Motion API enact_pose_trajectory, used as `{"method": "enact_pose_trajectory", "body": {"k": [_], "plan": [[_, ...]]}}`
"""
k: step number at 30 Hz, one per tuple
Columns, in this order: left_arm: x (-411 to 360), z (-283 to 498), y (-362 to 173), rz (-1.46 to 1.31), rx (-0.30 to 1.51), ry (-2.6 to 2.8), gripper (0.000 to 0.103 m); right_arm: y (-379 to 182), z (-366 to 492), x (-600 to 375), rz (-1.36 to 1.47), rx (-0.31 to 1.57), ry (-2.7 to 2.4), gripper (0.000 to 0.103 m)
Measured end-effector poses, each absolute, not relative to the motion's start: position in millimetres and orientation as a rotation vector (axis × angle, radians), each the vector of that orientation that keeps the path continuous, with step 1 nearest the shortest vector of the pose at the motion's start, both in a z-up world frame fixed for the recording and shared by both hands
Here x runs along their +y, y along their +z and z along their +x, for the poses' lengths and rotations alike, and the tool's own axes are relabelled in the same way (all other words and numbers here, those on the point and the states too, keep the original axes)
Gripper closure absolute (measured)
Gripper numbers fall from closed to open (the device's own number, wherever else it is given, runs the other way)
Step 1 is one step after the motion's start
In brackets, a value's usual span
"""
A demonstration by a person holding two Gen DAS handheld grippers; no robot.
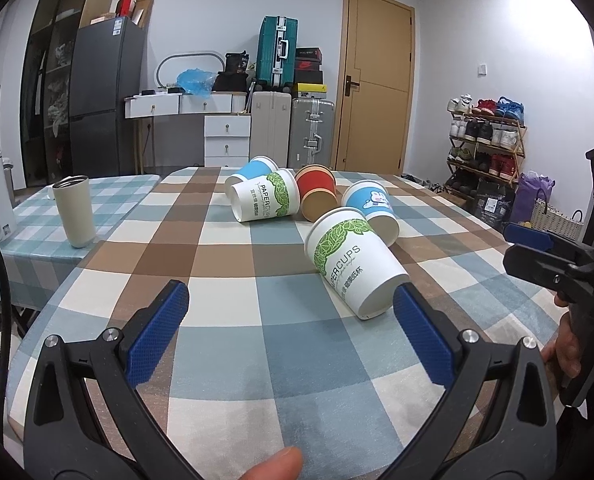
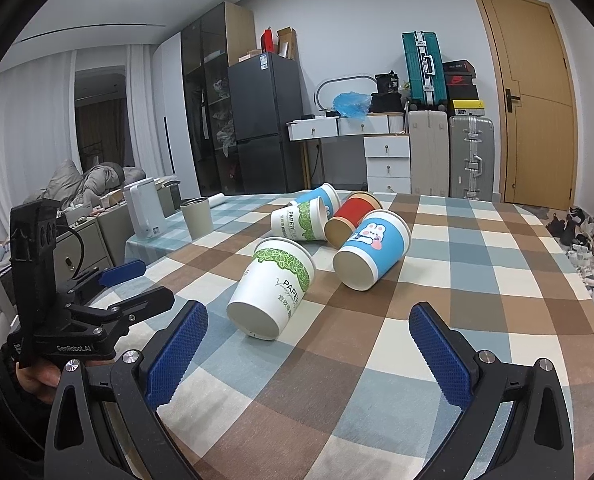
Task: Flip cup upright
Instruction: 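Move the left tool toward the tipped white leaf-print cup and close around it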
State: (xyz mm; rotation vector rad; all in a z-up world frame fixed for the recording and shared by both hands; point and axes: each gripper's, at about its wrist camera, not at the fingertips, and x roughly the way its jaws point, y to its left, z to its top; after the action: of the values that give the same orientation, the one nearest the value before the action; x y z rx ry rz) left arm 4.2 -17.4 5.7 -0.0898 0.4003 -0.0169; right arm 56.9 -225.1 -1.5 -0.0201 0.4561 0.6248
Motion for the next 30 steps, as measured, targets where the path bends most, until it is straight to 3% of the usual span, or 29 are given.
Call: {"method": "enact_pose_trajectory", "body": {"k": [30], "plan": [[-60,95,14,-0.107,0.648,0.006,0.001,3,96,-244,0.022,0.584,0.518,0.0]]}}
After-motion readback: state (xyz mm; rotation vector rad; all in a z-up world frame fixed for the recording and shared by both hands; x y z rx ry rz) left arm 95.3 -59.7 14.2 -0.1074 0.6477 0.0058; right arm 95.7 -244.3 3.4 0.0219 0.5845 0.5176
